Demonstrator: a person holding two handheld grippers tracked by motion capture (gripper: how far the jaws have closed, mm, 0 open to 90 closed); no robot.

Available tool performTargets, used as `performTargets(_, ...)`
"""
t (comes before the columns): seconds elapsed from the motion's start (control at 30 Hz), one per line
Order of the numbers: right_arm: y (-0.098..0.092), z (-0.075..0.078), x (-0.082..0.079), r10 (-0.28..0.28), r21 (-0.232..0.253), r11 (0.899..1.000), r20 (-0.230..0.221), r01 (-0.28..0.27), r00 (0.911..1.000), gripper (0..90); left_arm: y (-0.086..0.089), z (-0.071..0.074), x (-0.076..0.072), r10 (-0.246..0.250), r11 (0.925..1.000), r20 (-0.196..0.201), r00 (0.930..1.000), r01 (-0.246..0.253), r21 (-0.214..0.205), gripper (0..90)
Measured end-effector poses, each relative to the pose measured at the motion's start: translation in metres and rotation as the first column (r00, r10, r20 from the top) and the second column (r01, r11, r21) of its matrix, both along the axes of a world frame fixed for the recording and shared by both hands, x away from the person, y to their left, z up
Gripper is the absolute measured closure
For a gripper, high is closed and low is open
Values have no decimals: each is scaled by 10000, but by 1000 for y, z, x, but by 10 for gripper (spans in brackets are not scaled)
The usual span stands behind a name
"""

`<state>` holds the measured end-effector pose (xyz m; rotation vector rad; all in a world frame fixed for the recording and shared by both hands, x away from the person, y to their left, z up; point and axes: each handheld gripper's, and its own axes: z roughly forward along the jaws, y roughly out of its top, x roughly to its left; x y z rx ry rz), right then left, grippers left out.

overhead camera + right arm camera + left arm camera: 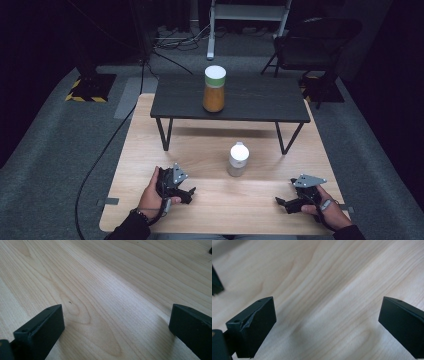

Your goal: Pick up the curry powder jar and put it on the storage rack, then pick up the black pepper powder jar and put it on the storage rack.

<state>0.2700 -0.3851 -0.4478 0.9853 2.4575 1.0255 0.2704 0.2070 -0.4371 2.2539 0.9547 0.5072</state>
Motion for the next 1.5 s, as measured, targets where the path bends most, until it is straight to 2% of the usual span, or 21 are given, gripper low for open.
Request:
performTargets(0.07,0,0,0,-1,0,10000,-1,1,10000,0,2,-2,5,-12,10000,-280,9996,11,-40,14)
performTargets(0.27,0,0,0,-6,-6,10000,8,6,10000,0,16,-8,13,-18,9973,-750,9972,-37,-734,8)
performTargets(0.53,0,0,0,-6,-7,10000,9,6,10000,0,24,-11,14,-89,9961,-678,9977,29,-887,3)
performTargets(1.5,2,0,-2,-70,-12,10000,18,70,10000,2,24,-11,14,-88,9961,-675,9977,28,-884,4)
